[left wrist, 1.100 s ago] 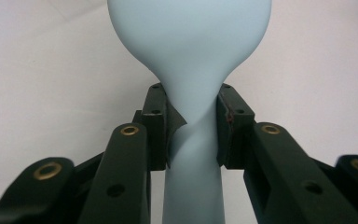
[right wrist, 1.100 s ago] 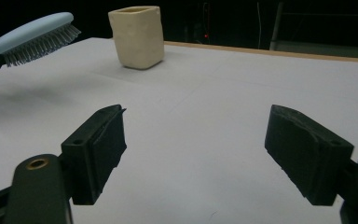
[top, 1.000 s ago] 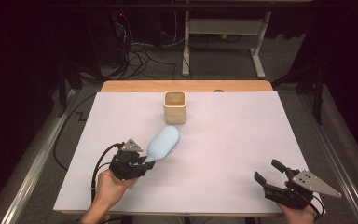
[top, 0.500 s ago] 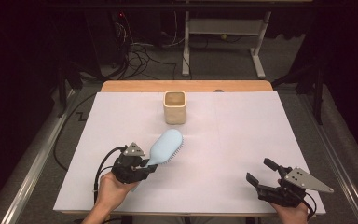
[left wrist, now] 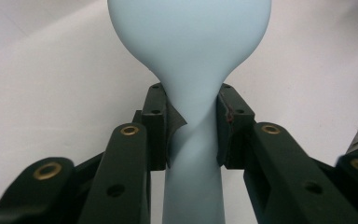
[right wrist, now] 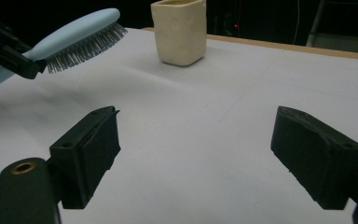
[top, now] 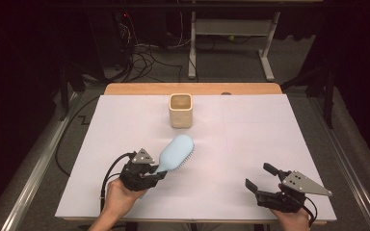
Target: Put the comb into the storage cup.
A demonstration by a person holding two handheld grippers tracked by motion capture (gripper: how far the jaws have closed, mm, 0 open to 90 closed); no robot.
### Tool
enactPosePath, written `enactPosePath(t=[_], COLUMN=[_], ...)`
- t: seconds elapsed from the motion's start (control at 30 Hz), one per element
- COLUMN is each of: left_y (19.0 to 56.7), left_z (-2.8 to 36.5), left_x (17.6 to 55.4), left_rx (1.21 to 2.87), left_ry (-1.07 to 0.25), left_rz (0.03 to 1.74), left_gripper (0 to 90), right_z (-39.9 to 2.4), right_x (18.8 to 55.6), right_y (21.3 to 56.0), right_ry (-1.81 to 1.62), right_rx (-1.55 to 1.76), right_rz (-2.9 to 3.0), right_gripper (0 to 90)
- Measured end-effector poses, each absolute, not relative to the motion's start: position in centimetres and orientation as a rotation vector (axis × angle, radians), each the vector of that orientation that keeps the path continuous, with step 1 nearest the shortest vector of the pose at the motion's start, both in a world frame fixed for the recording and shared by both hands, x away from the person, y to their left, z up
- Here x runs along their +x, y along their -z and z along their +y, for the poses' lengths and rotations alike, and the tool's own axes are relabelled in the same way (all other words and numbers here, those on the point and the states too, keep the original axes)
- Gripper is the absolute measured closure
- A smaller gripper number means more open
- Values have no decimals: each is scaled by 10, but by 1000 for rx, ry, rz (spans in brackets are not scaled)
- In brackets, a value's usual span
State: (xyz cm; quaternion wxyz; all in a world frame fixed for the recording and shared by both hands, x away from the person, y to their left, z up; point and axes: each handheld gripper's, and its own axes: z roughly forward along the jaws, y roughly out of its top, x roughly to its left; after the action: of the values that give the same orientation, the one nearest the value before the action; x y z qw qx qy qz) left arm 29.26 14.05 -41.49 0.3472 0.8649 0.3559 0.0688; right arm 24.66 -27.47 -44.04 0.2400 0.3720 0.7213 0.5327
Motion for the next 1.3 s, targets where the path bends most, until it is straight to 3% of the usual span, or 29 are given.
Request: enactPosePath(t=[0.9,1.3], left_y=[412,412], left_z=[117,107], left_x=[291,290], left_rx=[2246,2256], left_ry=[-161,-161], left_rz=[845,816], left_gripper=[694,694], right_z=[-231,-211], right_x=[253,262], right_y=[445,447], right_ry=[-1492,-1578], right_rx=[907,944], right_rz=[2115,2168], right_gripper=[178,140])
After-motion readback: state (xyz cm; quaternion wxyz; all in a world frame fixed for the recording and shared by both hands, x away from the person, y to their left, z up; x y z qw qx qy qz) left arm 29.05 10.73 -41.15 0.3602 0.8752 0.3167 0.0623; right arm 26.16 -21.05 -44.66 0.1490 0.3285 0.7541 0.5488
